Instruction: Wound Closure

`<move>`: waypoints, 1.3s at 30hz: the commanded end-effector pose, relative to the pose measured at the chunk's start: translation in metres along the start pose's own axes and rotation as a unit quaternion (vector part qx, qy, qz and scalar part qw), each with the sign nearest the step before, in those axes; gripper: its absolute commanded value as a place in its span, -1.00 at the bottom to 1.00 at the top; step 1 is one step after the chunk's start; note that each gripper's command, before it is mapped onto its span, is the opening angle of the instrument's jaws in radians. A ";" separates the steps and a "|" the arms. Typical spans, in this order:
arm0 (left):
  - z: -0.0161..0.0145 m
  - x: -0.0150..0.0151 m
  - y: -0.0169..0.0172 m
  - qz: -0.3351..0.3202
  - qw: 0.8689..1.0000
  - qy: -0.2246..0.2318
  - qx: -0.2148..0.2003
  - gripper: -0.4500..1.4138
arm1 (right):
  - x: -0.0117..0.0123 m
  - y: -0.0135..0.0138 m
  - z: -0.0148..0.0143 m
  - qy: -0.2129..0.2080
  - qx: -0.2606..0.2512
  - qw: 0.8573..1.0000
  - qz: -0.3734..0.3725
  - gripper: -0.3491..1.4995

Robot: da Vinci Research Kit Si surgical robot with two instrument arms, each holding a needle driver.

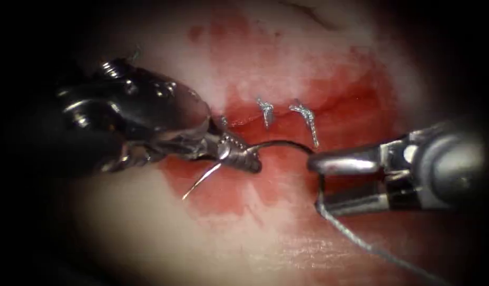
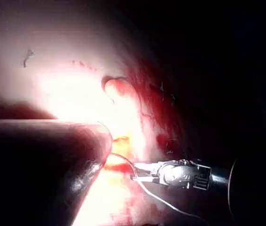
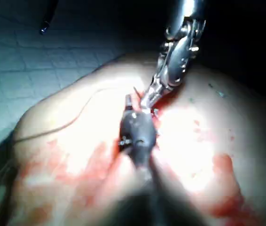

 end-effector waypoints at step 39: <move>0.0041 -0.0002 0.0007 -0.050 0.961 0.273 0.008 -0.89 | -0.0017 0.0007 0.0010 0.146 -0.316 0.930 0.120 0.87</move>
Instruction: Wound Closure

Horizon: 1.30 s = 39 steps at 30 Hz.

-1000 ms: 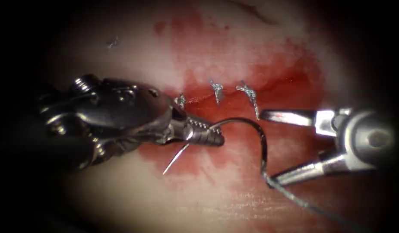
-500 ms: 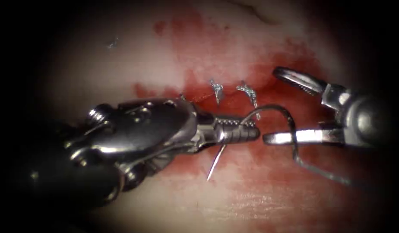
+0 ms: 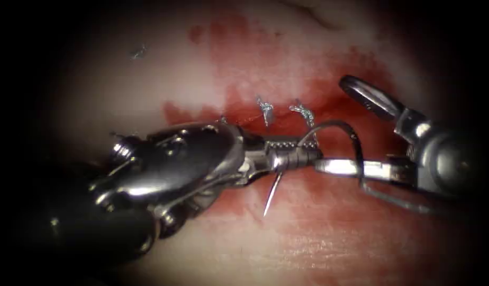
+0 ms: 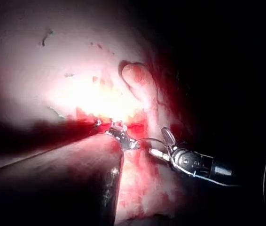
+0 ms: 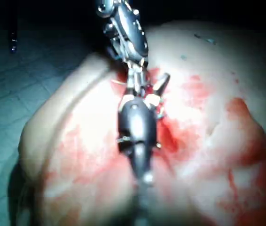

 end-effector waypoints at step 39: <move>0.0045 -0.0011 0.0015 0.187 0.981 -0.041 -0.017 0.30 | -0.0017 0.0101 -0.0007 -0.005 0.222 0.943 -0.247 -1.00</move>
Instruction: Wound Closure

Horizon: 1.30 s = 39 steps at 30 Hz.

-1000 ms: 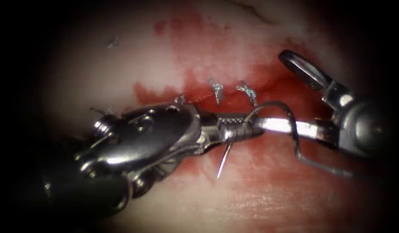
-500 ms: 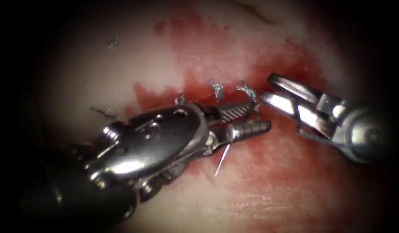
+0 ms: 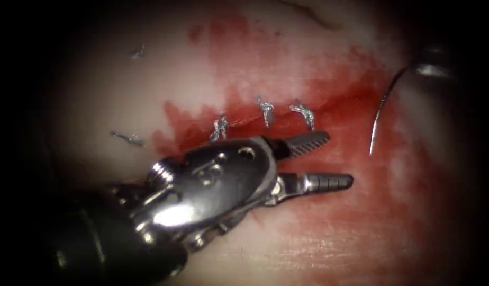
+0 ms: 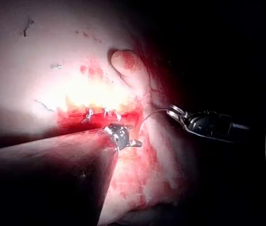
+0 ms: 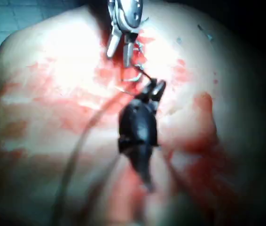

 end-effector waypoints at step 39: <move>0.0068 -0.0036 -0.0049 0.013 0.999 -0.045 0.011 0.28 | -0.0038 0.0018 0.0065 0.112 0.023 0.979 -0.171 -1.00</move>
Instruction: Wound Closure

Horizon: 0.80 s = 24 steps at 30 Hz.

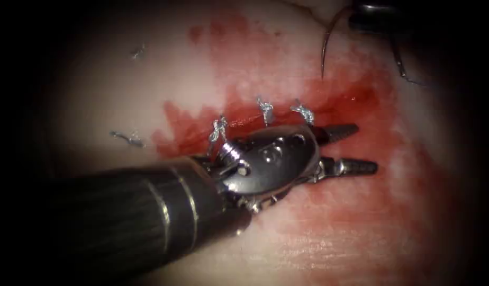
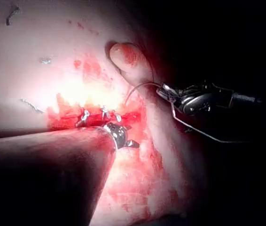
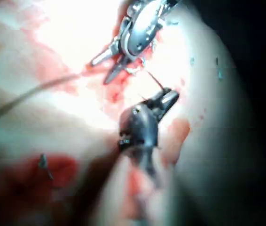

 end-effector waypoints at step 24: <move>0.0011 0.0007 -0.0010 -0.006 1.000 0.000 0.007 0.28 | -0.0006 -0.0031 -0.0004 -0.008 0.041 0.999 -0.015 -1.00</move>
